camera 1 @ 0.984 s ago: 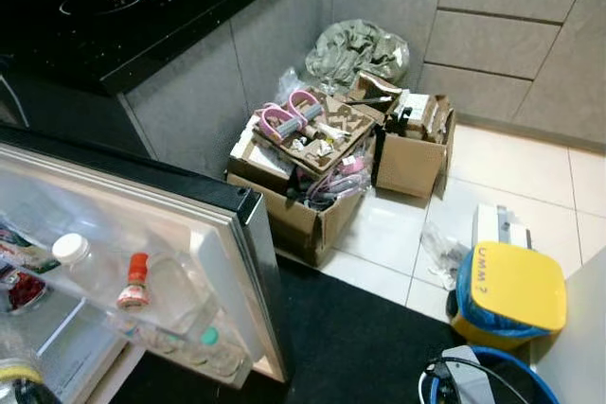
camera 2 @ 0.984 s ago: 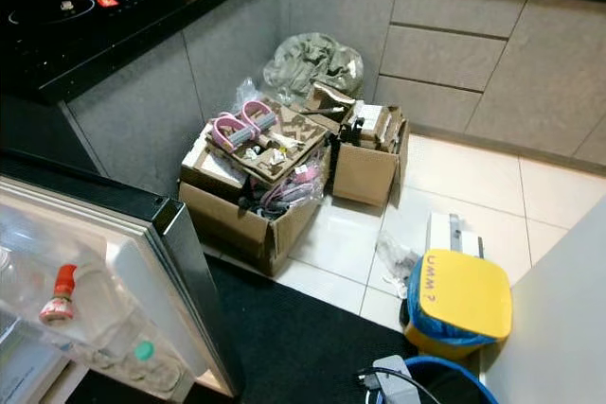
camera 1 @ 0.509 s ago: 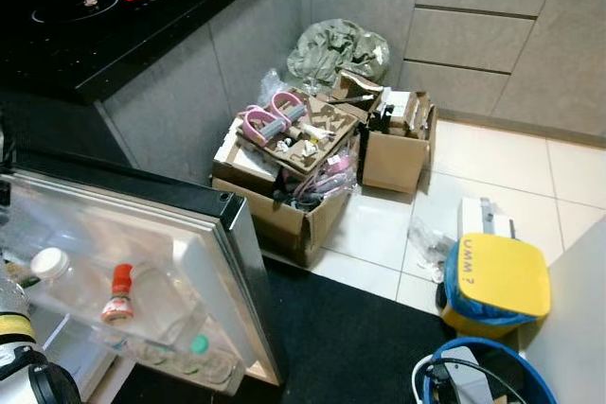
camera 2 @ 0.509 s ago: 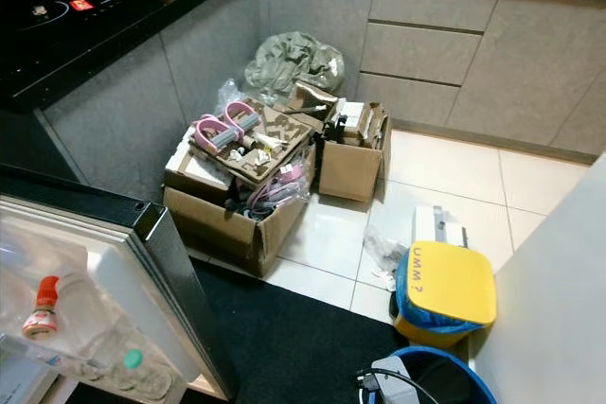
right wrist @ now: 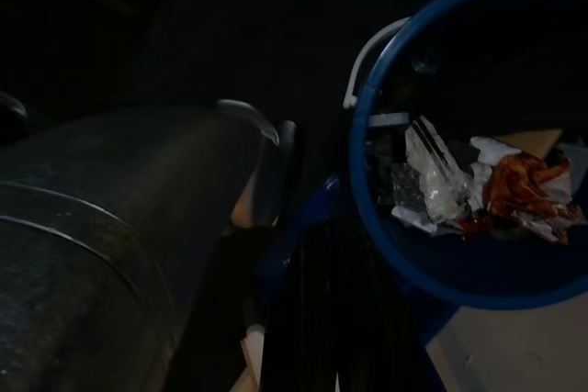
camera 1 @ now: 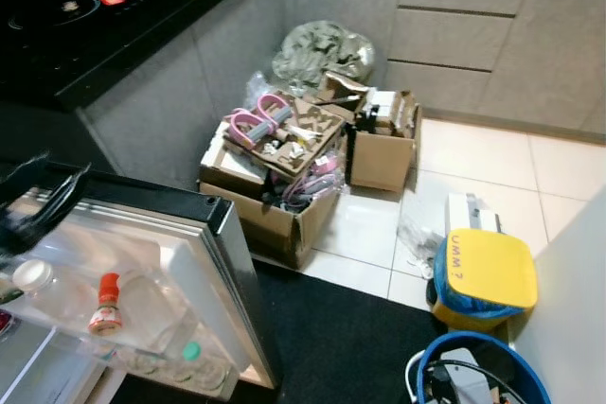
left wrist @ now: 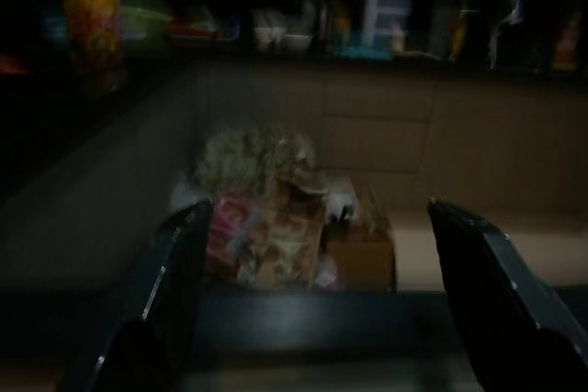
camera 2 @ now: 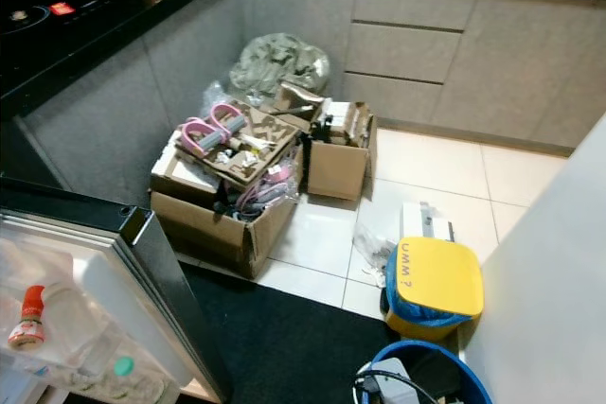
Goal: Restocking fridge
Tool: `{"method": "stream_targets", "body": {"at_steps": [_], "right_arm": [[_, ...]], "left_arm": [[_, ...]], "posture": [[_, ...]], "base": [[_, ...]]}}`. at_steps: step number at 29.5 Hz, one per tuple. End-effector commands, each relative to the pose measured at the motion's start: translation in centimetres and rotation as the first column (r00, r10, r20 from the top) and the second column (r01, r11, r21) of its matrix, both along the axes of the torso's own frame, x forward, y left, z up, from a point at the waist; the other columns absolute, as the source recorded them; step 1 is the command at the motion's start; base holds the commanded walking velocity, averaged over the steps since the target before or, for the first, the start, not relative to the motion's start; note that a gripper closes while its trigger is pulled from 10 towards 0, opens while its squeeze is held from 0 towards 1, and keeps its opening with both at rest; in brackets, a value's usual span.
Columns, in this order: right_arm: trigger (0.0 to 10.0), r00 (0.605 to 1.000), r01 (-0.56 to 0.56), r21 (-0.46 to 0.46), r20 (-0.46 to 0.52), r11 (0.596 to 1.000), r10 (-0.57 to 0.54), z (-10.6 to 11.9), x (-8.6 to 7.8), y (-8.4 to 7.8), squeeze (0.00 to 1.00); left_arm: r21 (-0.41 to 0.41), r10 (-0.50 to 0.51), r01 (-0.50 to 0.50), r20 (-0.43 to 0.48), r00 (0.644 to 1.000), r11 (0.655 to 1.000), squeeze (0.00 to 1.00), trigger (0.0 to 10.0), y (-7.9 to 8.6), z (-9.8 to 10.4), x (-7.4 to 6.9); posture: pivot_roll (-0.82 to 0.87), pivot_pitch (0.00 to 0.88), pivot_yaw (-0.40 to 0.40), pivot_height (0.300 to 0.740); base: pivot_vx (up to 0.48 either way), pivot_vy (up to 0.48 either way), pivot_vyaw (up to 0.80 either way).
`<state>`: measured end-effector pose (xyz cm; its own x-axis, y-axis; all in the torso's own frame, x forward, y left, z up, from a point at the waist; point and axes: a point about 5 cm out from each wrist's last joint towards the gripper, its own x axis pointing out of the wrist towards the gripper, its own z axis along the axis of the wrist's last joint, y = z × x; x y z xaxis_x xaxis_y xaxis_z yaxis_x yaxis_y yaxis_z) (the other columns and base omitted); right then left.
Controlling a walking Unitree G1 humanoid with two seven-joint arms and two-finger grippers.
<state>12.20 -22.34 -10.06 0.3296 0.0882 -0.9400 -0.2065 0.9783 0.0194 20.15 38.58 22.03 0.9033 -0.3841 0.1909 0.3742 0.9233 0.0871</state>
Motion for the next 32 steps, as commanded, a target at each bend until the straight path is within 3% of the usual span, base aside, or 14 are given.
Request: {"method": "stream_targets", "body": {"at_steps": [1,6,7,13,17,19,22,32], "right_arm": [[10.0,1.0,0.005,0.003,0.003,1.0,-0.005,0.0,-0.1,0.0,0.0],[10.0,1.0,0.002,0.006,-0.001,1.0,-0.002,-0.1,-0.3,0.1,0.0],[10.0,1.0,-0.003,0.013,-0.001,1.0,0.003,-0.2,-0.3,0.5,0.0],[10.0,1.0,-0.013,0.021,-0.002,1.0,0.013,-0.2,-0.3,0.8,0.0],[10.0,1.0,-0.018,0.019,-0.003,1.0,0.018,-0.2,-0.3,0.7,0.0],[10.0,1.0,-0.021,0.014,-0.007,1.0,0.021,-0.2,-0.5,0.5,0.0],[10.0,1.0,-0.023,0.011,-0.01,1.0,0.023,-0.2,-0.6,0.3,0.0],[10.0,1.0,-0.019,0.006,-0.013,1.0,0.019,-0.2,-0.8,0.1,0.0]], "left_arm": [[0.072,-0.031,0.034,-0.052,0.998,0.997,0.0,10.0,0.1,1.2,-1.1],[0.123,-0.014,0.037,-0.182,0.983,0.992,0.0,10.0,0.2,0.3,-2.5],[0.153,0.01,0.032,-0.267,0.964,0.988,0.0,10.0,0.3,-0.8,-3.0],[0.176,0.033,0.045,-0.413,0.91,0.983,0.0,10.0,0.2,-2.6,-4.2],[0.172,0.063,0.015,-0.437,0.897,0.985,0.0,10.0,0.4,-3.2,-4.4],[0.176,0.128,-0.053,-0.448,0.885,0.983,0.0,10.0,0.9,-4.3,-4.3],[0.167,0.14,-0.07,-0.456,0.879,0.984,0.0,10.0,0.8,-5.2,-4.2],[0.19,0.213,-0.137,-0.474,0.855,0.972,0.0,10.0,0.6,-7.5,-2.9]], "posture": [[-0.04,0.0,0.032,0.74],[-0.03,0.0,0.032,0.74],[-0.03,0.0,0.031,0.74],[-0.03,0.0,0.03,0.74],[-0.02,0.0,0.024,0.74],[-0.03,0.0,0.021,0.74],[-0.03,0.0,0.021,0.74],[-0.05,0.0,0.019,0.74]], "base": [[0.0,0.0,0.0],[0.0,0.0,0.0],[0.0,0.0,0.0],[0.0,0.0,0.0],[0.0,0.0,0.0],[0.0,0.0,0.0],[0.0,0.0,0.0],[0.0,0.0,0.0]]}}
